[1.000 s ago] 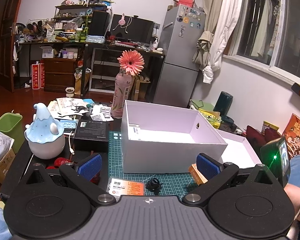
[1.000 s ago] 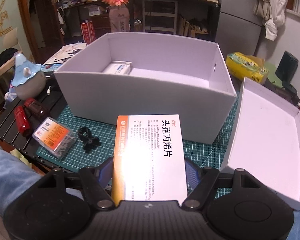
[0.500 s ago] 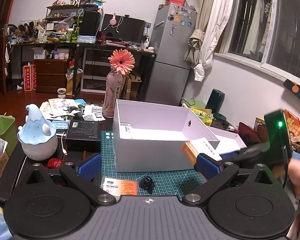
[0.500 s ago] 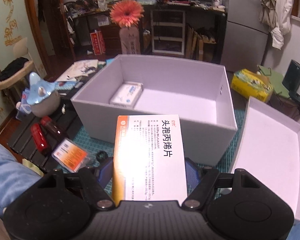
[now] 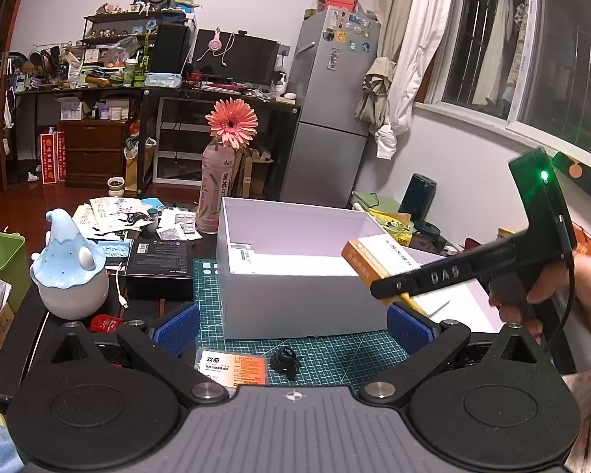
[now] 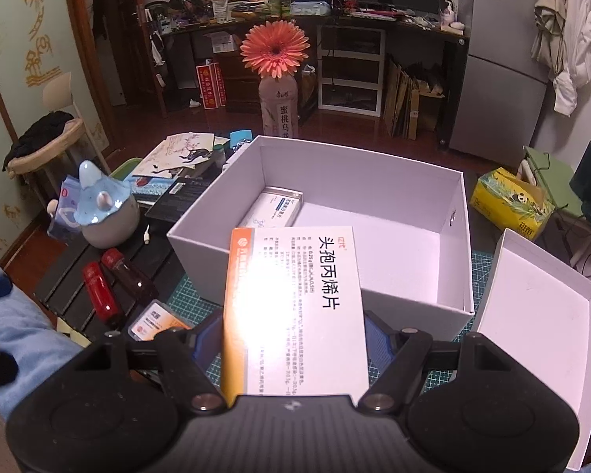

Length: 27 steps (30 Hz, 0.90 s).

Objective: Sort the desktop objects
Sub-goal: 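Carry the box over the large white box and lower it inside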

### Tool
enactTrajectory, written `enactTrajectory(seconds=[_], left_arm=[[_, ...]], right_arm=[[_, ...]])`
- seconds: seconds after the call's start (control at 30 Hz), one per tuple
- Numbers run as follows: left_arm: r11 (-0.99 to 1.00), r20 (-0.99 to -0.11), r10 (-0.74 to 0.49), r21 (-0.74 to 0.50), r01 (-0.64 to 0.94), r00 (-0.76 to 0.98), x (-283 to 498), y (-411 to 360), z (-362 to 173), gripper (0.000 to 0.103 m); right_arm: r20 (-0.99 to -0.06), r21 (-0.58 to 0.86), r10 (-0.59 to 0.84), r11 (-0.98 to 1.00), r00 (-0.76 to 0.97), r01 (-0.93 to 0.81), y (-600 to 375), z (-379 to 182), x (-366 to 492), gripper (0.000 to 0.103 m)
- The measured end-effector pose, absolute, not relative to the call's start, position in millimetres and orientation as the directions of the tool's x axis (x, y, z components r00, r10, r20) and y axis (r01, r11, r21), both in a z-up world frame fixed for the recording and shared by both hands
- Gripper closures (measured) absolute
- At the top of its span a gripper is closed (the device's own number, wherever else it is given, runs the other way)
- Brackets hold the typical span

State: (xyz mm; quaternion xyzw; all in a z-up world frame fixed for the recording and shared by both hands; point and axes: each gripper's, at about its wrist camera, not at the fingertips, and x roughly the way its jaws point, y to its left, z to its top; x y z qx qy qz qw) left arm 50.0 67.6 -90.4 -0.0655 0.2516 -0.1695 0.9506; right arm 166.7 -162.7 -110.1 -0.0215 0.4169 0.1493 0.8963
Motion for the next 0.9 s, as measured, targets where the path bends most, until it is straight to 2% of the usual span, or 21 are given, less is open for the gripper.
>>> enactTrajectory(seconds=[0.47,0.9], left_arm=[[0.935,-0.466,-0.353,-0.207,0.288,0.812,51,66,-91,0.001],[0.927,-0.476,-0.37,-0.247,0.283,0.798,56,71,-96,0.001]], right_arm=[[-0.768,0.102,0.205,0.974,0.606,-0.2,-177,-83,220,0.031],[-0.795,0.068,0.149,0.985,0.589,-0.157,-173,-90,278,0.031]])
